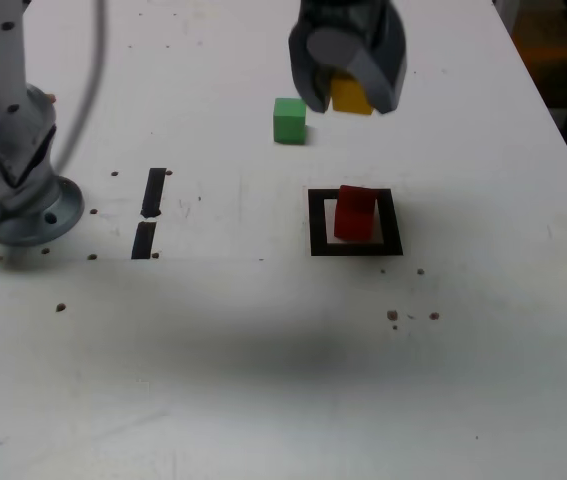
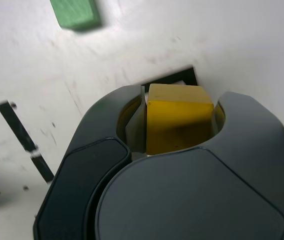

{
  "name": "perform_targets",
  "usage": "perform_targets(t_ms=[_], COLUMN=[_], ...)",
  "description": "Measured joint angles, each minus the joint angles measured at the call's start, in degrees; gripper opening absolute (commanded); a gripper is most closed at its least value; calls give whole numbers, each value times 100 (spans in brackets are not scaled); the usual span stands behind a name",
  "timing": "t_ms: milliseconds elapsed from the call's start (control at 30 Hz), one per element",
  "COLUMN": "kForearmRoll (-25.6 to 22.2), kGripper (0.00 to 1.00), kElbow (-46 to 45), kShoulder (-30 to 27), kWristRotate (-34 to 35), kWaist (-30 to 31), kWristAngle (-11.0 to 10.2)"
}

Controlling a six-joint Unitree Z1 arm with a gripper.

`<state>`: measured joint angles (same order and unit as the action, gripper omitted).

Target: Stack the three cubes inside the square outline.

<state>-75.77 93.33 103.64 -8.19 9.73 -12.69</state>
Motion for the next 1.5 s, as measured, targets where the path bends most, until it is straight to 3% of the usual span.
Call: perform_targets(t_ms=[100, 233, 300, 533, 800, 1267, 1500], kForearmRoll=[-590, -503, -490, -185, 181, 369, 499], kGripper=[22, 22, 22, 22, 22, 28, 41], kElbow=[609, 650, 557, 121, -159, -299, -359], kShoulder=[345, 866, 974, 1033, 1053, 1144, 1172], kWristRotate=[637, 1448, 2000, 2573, 2674, 2649, 2641], kWaist=[594, 1029, 939, 824, 706, 594, 594], kWristAngle=[173, 393, 382, 156, 260, 260, 284])
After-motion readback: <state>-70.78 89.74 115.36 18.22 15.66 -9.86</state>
